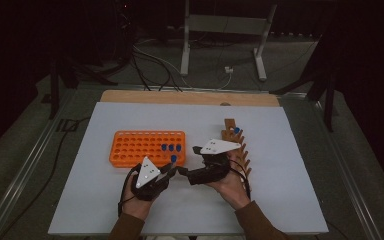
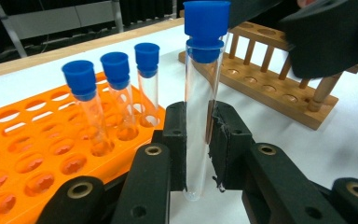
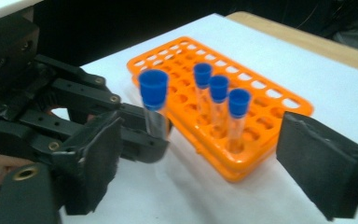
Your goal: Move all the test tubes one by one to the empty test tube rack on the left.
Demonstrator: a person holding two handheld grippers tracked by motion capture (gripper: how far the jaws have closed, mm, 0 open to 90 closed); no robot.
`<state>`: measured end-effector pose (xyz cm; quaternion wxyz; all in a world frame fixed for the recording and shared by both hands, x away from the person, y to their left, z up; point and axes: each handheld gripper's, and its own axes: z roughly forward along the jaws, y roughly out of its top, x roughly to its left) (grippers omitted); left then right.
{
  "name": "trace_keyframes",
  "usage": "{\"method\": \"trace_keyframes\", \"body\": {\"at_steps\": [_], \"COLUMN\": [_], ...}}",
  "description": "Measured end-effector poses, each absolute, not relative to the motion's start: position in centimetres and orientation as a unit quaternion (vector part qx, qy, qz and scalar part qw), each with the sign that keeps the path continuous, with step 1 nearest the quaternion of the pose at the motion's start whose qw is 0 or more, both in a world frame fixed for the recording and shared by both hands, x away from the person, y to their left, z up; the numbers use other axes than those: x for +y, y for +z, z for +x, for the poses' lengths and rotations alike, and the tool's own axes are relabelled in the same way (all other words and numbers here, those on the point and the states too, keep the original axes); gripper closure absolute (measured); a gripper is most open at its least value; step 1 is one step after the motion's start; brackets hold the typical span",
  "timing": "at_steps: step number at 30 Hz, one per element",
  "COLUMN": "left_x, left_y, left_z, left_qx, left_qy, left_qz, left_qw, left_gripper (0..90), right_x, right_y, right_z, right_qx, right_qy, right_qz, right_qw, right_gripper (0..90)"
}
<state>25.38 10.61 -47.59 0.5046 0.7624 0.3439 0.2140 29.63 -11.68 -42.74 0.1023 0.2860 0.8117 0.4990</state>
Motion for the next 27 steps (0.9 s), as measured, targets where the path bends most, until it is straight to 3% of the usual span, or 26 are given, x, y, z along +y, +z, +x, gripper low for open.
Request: {"method": "trace_keyframes", "body": {"at_steps": [6,27], "left_x": [11.0,13.5], "left_y": [-47.5,-46.0], "left_z": [25.4,26.2], "left_qx": [0.350,0.379], "left_qy": [0.218,0.250], "left_qz": [0.759,0.732], "left_qw": [0.504,0.508], "left_gripper": [78.4,78.4], "right_x": [-13.5,-18.1], "right_y": [-42.8,-43.5], "right_z": [29.8,30.0], "right_qx": [0.803,0.790], "right_qy": [0.503,0.501], "right_qz": [0.296,0.323], "right_qw": [0.116,0.147], "right_gripper": [3.1,0.0]}}
